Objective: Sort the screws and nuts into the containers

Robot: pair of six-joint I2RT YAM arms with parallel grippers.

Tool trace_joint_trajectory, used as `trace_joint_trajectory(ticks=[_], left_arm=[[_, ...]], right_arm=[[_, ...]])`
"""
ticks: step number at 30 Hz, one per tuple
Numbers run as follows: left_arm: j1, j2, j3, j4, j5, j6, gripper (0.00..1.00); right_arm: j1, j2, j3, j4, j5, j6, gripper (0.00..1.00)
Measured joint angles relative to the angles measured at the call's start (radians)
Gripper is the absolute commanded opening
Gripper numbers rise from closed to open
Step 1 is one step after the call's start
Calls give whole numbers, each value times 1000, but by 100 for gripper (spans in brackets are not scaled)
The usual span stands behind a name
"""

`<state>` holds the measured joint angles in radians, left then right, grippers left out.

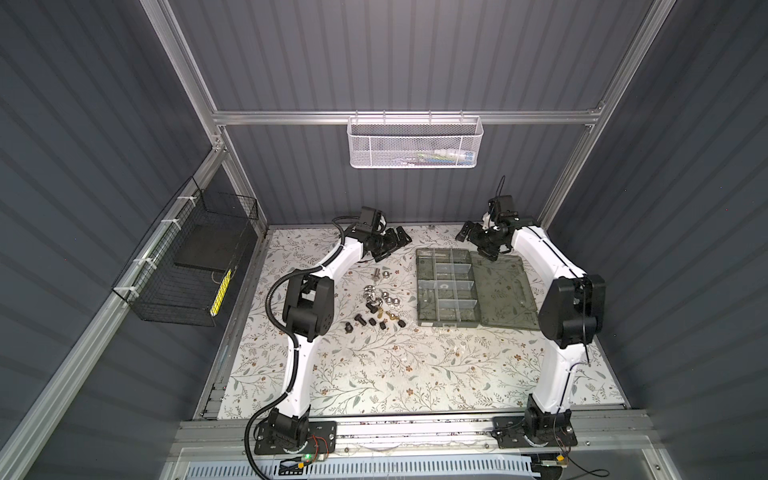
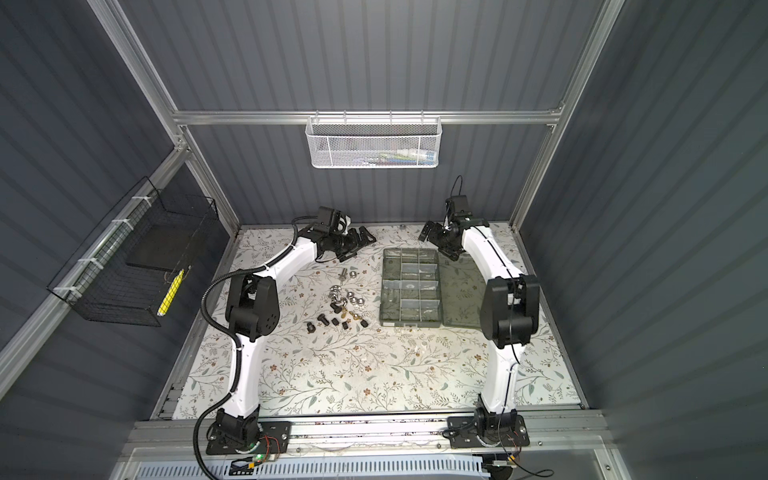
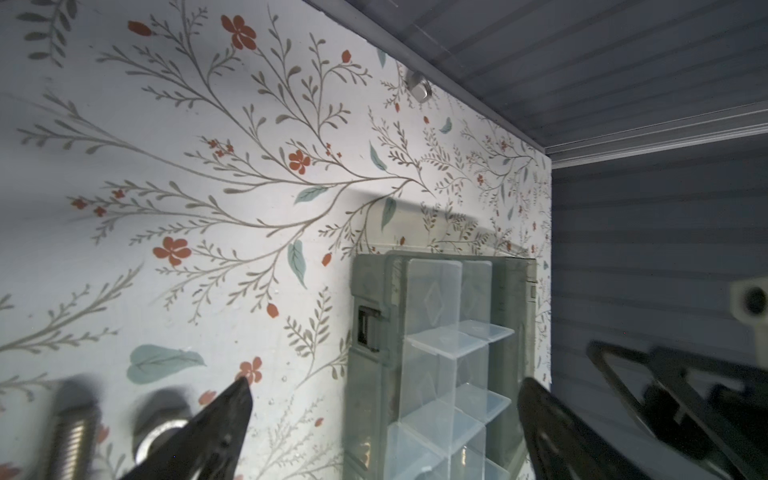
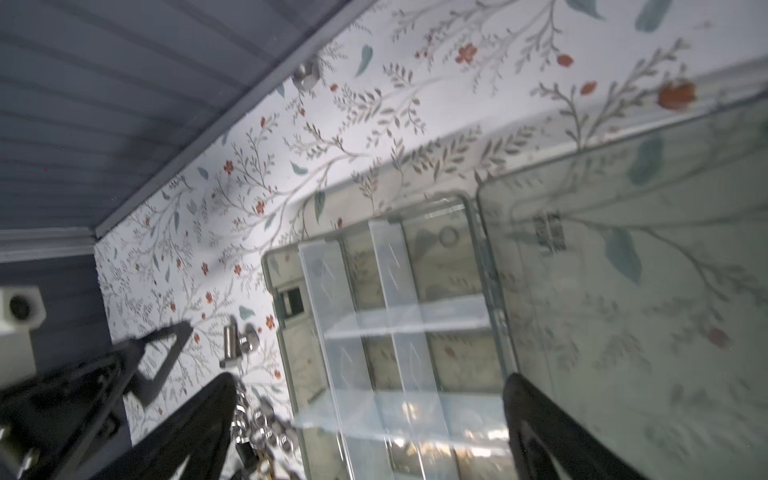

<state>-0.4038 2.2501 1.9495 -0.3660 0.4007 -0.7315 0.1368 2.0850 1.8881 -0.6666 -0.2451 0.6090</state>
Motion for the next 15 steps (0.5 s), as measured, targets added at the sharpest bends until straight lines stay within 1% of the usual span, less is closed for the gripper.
trace_joint_trajectory(ticks=[1,3,5,7,9,15], left_arm=[[0,-15,-15,4,6,-8,100],[8,-46,-46,6,18,-20,100],[12,-69,-73,8,26,-26,100],[19,-93,-105,7,33,-30,100],[33,-109,-129,5,41,-34,100],[64,-113,-145,-7,58,-40,100]], right_arm=[[0,39,41,5,-2,6,99],[0,129,136,13,-5,21,94],[-1,209,225,18,-14,37,92],[-3,283,306,31,-28,61,93],[-6,353,380,54,-56,98,99],[-16,531,564,146,-151,234,99]])
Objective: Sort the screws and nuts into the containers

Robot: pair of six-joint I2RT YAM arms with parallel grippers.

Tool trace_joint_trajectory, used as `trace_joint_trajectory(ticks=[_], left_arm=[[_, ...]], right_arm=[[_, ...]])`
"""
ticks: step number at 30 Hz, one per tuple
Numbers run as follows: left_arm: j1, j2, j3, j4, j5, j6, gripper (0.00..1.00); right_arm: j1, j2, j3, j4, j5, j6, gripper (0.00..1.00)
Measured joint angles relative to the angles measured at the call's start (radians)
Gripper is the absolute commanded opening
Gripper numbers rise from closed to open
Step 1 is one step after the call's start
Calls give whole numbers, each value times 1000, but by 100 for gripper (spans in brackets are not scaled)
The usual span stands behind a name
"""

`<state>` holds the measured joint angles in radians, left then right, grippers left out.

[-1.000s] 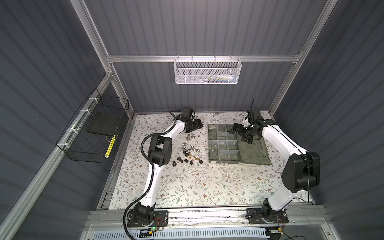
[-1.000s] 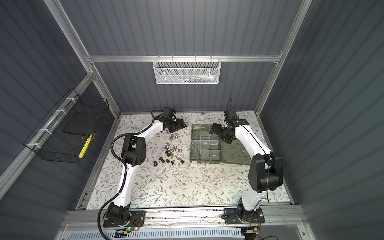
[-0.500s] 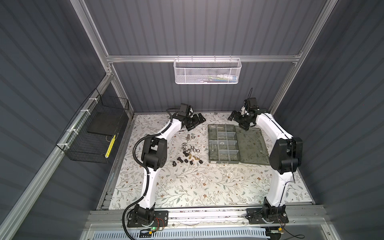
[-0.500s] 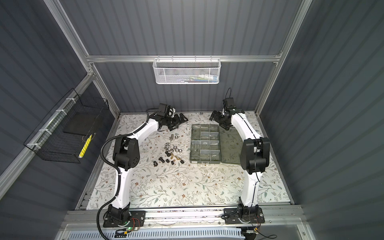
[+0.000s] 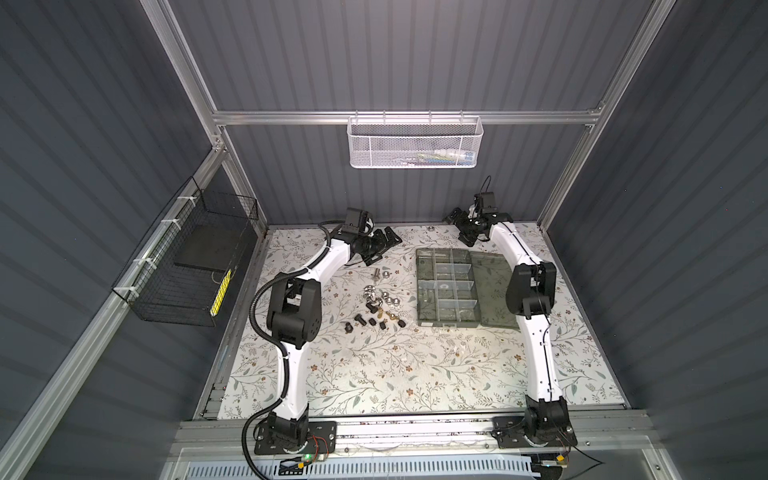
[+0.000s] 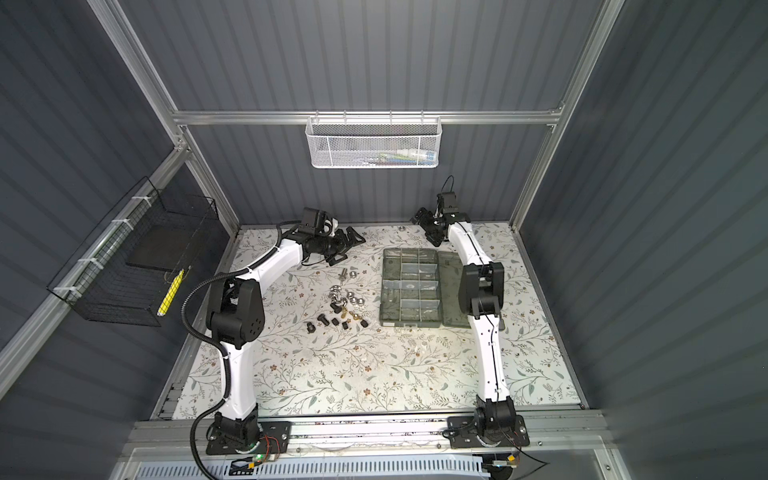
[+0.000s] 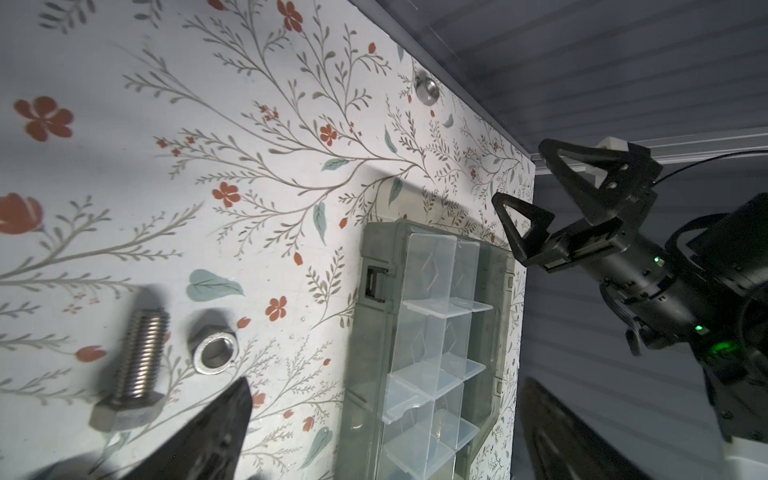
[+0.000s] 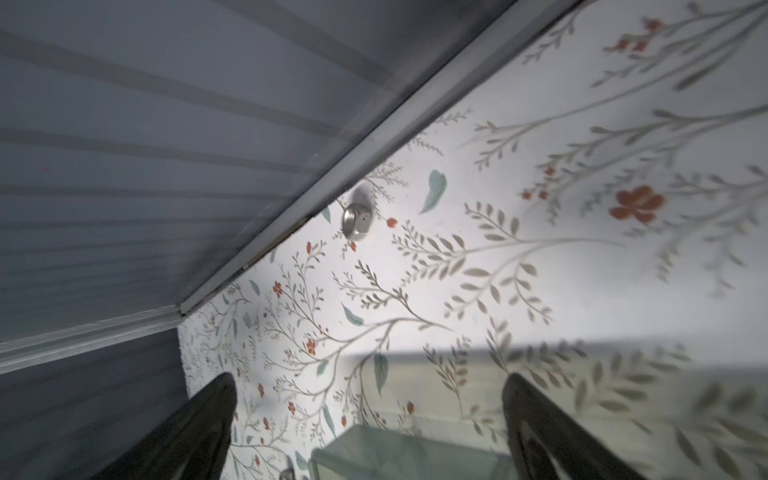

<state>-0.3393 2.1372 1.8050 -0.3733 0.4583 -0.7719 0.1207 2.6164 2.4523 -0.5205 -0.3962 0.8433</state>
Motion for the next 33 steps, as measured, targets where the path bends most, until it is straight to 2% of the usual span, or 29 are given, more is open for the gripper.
trace_joint_trajectory(ticks=[12,23,33], left_arm=[[13,10,16,-36,35,0,100],[30,76,79,-69,41,-5,100],[40,104,120,-103,41,-11,100]], right_arm=[[-5,255,186,276,-72,332,99],[-5,346,255,457,-6,564,99],[3,388,283,551,48,693,99]])
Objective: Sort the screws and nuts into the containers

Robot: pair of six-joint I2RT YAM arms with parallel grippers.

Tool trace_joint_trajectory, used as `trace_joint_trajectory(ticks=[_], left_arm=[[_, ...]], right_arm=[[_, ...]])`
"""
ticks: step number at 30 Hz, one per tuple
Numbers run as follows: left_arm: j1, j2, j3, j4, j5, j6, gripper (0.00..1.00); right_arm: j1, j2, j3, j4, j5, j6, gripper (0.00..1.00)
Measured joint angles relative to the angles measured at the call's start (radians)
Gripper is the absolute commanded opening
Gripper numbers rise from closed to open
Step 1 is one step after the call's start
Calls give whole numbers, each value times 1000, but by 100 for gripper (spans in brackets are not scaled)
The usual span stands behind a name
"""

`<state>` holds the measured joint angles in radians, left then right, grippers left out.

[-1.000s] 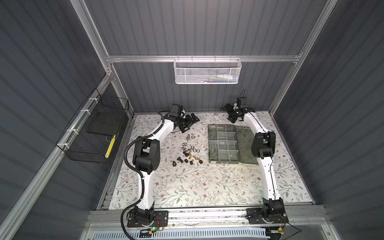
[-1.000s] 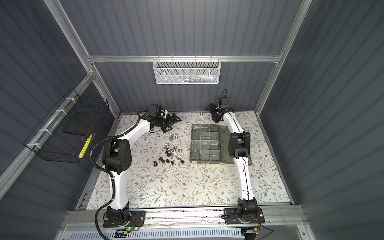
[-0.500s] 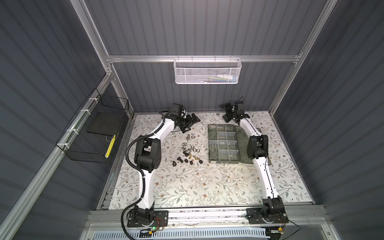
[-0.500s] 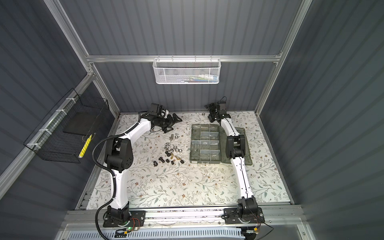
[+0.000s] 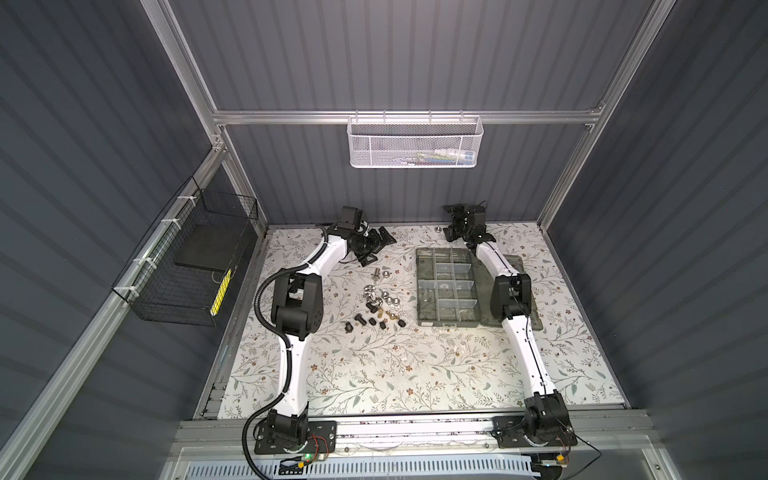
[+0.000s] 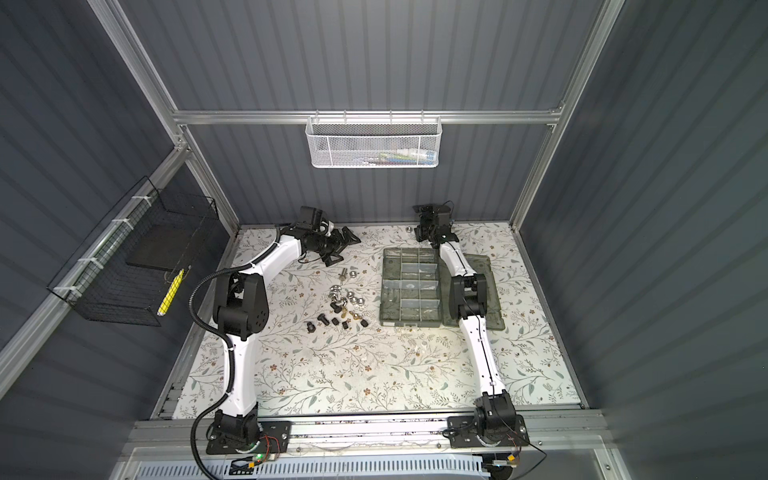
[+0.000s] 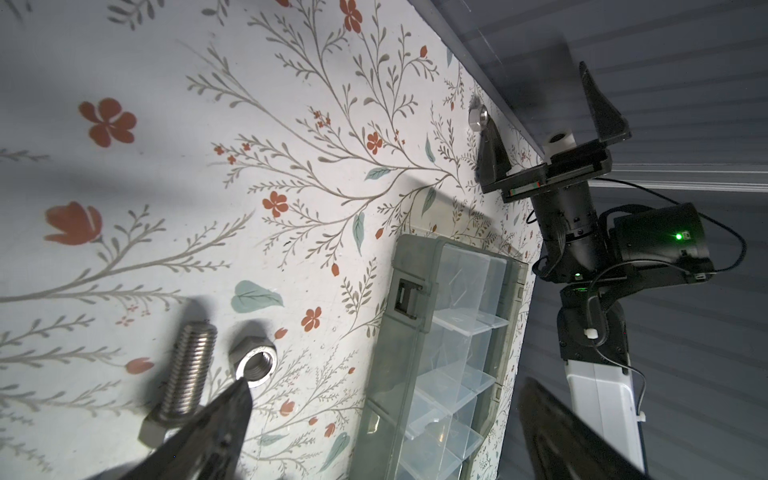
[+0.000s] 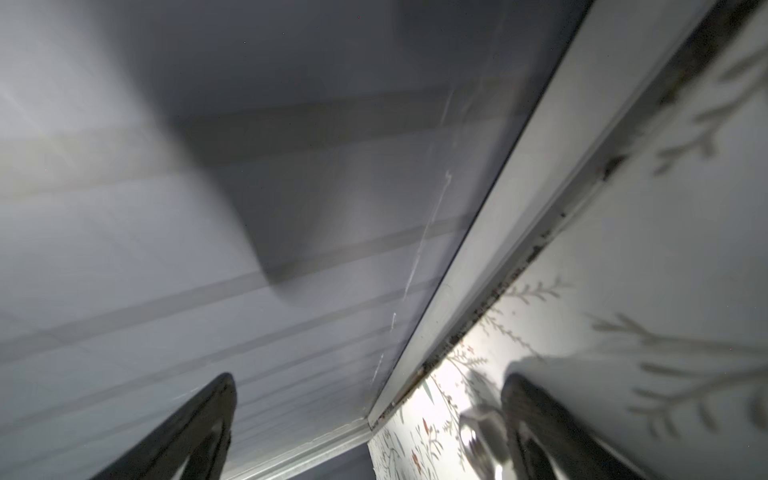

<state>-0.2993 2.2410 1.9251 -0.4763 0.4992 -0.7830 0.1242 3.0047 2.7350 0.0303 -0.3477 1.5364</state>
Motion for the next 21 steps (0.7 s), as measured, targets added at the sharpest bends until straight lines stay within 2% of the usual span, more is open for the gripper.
trace_joint_trajectory(ticks=[13,21], left_arm=[[6,15,11,-26,3,0,100],[13,15,11,-25,4,0,100]], right_arm=[[21,14,14,21,35,42,99],[26,14,16,4,-39,3,99]])
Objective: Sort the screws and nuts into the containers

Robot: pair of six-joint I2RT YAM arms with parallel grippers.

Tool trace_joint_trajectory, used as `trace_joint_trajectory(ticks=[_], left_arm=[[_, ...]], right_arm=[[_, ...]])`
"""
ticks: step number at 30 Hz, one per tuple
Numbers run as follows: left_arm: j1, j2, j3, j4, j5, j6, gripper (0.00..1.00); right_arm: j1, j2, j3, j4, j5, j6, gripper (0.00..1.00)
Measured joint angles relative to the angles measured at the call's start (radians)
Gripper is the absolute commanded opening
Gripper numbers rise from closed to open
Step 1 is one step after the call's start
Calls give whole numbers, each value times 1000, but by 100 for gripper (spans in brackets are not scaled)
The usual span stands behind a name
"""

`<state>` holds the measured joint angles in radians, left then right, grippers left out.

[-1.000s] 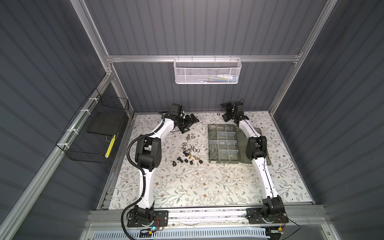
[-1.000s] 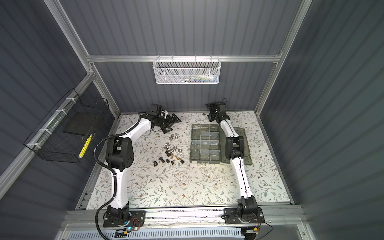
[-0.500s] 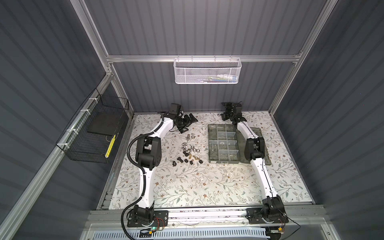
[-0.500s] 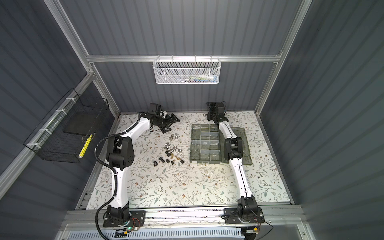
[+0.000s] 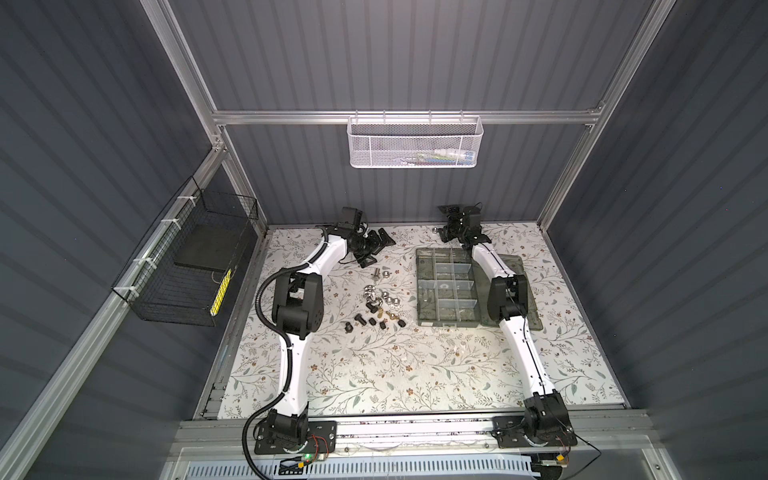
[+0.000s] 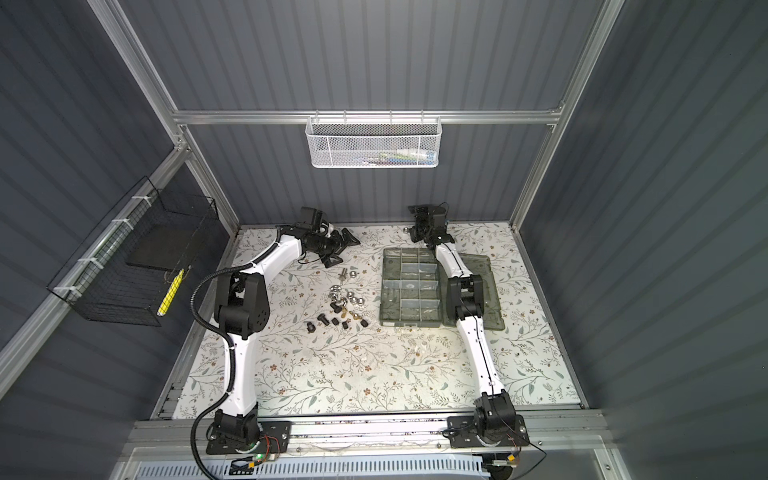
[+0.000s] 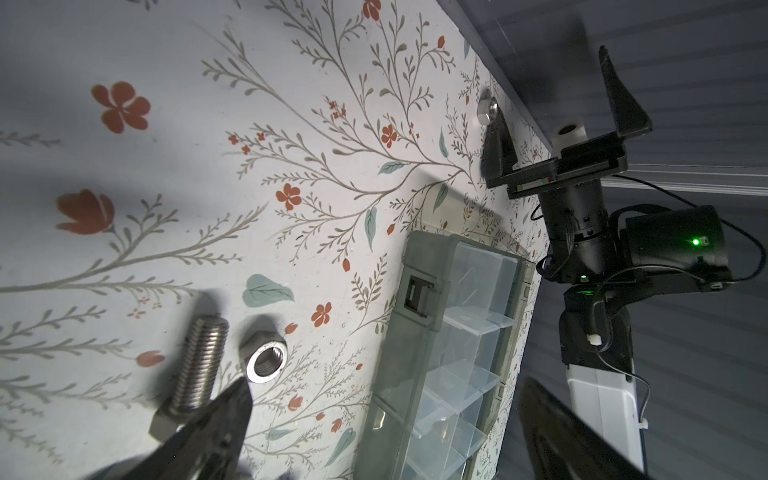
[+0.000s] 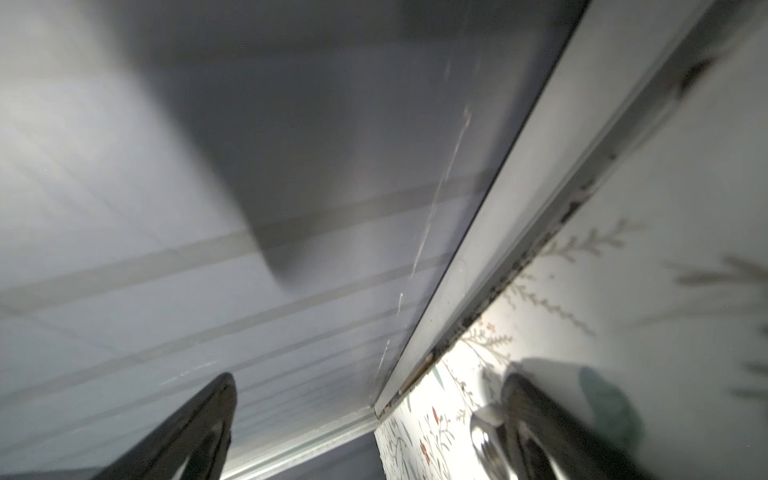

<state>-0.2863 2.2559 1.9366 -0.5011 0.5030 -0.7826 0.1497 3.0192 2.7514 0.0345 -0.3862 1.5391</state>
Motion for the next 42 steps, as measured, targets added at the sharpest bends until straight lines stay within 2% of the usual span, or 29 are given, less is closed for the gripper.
trace_joint_trajectory(ticks=[24,42], left_arm=[[0,0,-5,19,15,0,100],[29,-73,-179,56,14,-1,100]], right_arm=[[77,-10,-7,-62,-253,-122,99],[144,-32,-16,-171,-399,-267,99]])
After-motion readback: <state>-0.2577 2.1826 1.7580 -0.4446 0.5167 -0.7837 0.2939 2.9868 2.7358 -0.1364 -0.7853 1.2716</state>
